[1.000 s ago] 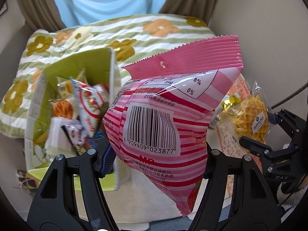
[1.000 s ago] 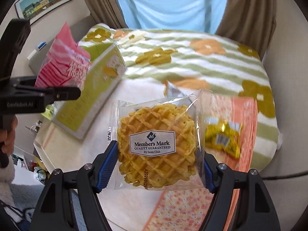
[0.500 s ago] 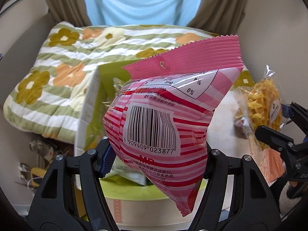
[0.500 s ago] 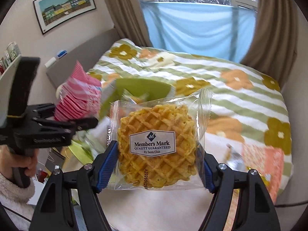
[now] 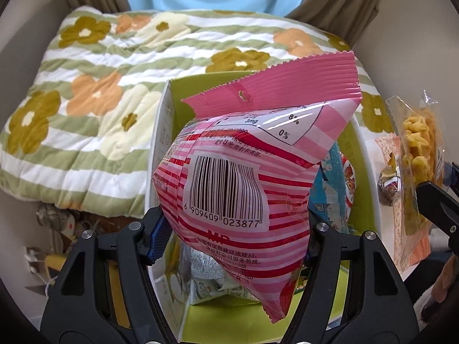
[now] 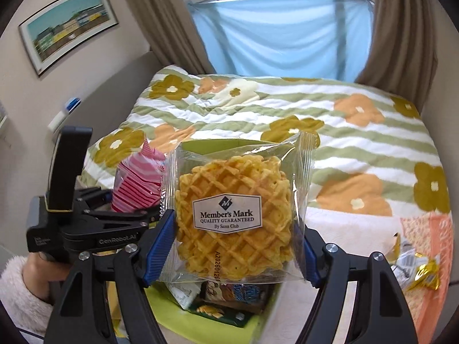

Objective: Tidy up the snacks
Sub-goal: 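Carry the pink bag and waffle over the box and open both grippers, then move both grippers back to the silver and yellow bags on the table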

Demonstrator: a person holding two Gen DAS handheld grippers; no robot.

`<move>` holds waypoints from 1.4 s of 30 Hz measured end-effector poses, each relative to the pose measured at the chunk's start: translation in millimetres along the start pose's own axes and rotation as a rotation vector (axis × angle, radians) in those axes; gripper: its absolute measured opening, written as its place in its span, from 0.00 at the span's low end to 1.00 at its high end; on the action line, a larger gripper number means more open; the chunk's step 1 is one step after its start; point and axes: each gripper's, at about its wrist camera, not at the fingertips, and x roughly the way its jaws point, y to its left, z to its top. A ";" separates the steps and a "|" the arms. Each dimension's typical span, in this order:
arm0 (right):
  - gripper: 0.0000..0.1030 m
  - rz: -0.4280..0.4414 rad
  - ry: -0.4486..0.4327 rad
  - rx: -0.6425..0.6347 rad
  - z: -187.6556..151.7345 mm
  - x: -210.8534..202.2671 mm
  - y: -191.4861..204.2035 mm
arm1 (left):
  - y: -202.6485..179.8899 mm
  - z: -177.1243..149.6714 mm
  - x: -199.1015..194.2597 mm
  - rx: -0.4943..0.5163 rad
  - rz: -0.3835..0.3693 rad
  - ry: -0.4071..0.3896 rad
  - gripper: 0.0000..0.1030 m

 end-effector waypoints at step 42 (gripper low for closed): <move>0.93 -0.013 -0.030 0.022 4.9 17.5 -4.8 | -0.2 -55.6 -35.0 0.007 0.000 -0.106 1.00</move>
